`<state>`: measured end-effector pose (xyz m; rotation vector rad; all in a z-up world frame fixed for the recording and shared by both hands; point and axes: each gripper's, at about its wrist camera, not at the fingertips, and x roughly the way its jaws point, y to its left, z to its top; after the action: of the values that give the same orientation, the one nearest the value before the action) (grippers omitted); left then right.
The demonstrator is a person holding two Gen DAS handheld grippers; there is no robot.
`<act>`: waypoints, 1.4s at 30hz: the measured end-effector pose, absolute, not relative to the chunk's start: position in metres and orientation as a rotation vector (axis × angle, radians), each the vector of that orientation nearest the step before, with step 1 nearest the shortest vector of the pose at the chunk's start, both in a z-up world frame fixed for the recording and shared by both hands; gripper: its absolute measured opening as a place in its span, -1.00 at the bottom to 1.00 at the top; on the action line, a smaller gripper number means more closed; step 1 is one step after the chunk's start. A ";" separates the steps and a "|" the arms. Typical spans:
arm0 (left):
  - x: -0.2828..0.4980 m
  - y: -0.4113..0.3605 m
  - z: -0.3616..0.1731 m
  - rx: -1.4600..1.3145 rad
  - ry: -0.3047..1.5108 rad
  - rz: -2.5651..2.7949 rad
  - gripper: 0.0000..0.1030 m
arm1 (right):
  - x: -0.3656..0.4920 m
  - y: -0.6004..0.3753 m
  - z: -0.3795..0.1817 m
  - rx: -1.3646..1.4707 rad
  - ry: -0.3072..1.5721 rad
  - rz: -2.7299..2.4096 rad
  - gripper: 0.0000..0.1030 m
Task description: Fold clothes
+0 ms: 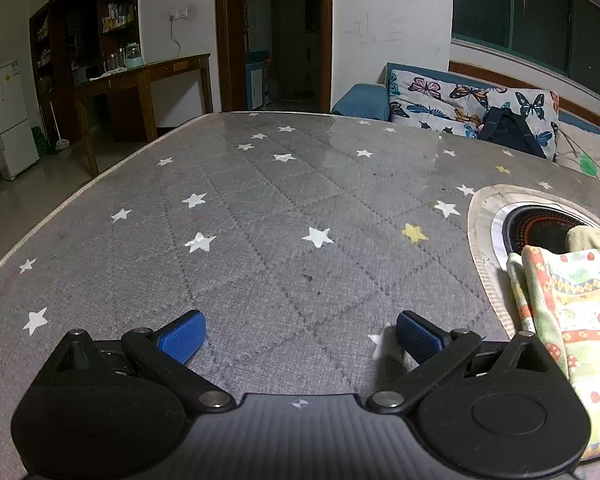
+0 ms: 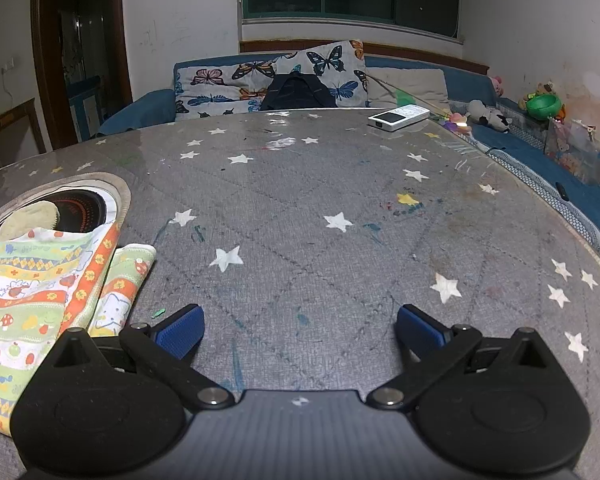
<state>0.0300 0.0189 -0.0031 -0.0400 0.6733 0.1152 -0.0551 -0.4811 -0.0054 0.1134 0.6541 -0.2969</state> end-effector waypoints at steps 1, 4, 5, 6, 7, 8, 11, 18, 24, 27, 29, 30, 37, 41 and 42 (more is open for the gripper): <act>0.030 0.019 -0.003 -0.040 0.673 0.115 1.00 | -0.055 -0.482 -0.006 0.114 0.654 -0.297 1.00; 0.030 0.019 -0.002 -0.041 0.674 0.115 1.00 | -0.054 -0.484 -0.006 0.115 0.653 -0.296 1.00; 0.030 0.019 -0.002 -0.041 0.673 0.115 1.00 | -0.054 -0.484 -0.006 0.115 0.653 -0.296 1.00; 0.030 0.019 -0.002 -0.041 0.674 0.115 1.00 | -0.054 -0.484 -0.006 0.115 0.653 -0.296 1.00; 0.030 0.020 -0.001 -0.043 0.674 0.115 1.00 | -0.054 -0.484 -0.006 0.115 0.653 -0.296 1.00; 0.030 0.020 -0.001 -0.043 0.674 0.115 1.00 | -0.054 -0.484 -0.006 0.115 0.653 -0.296 1.00; 0.030 0.019 -0.001 -0.042 0.674 0.115 1.00 | -0.054 -0.484 -0.006 0.115 0.653 -0.296 1.00; 0.030 0.019 -0.002 -0.042 0.674 0.115 1.00 | -0.053 -0.485 -0.006 0.115 0.653 -0.296 1.00; 0.029 0.020 -0.001 -0.043 0.675 0.114 1.00 | -0.053 -0.485 -0.007 0.114 0.653 -0.296 1.00; 0.029 0.019 -0.001 -0.043 0.675 0.114 1.00 | -0.053 -0.484 -0.006 0.115 0.653 -0.296 1.00; 0.029 0.019 -0.001 -0.043 0.675 0.114 1.00 | -0.054 -0.484 -0.006 0.115 0.653 -0.296 1.00; 0.029 0.019 -0.001 -0.042 0.674 0.114 1.00 | -0.054 -0.484 -0.006 0.115 0.653 -0.296 1.00; 0.029 0.020 -0.001 -0.043 0.675 0.114 1.00 | -0.054 -0.485 -0.006 0.116 0.653 -0.296 1.00; 0.029 0.020 -0.001 -0.043 0.675 0.114 1.00 | -0.054 -0.484 -0.006 0.115 0.653 -0.296 1.00; 0.029 0.020 -0.001 -0.043 0.675 0.114 1.00 | -0.054 -0.484 -0.007 0.114 0.653 -0.297 1.00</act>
<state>0.0292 0.0199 -0.0010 -0.0428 0.6748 0.1139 -0.0540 -0.4840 -0.0065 0.1144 0.6528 -0.2966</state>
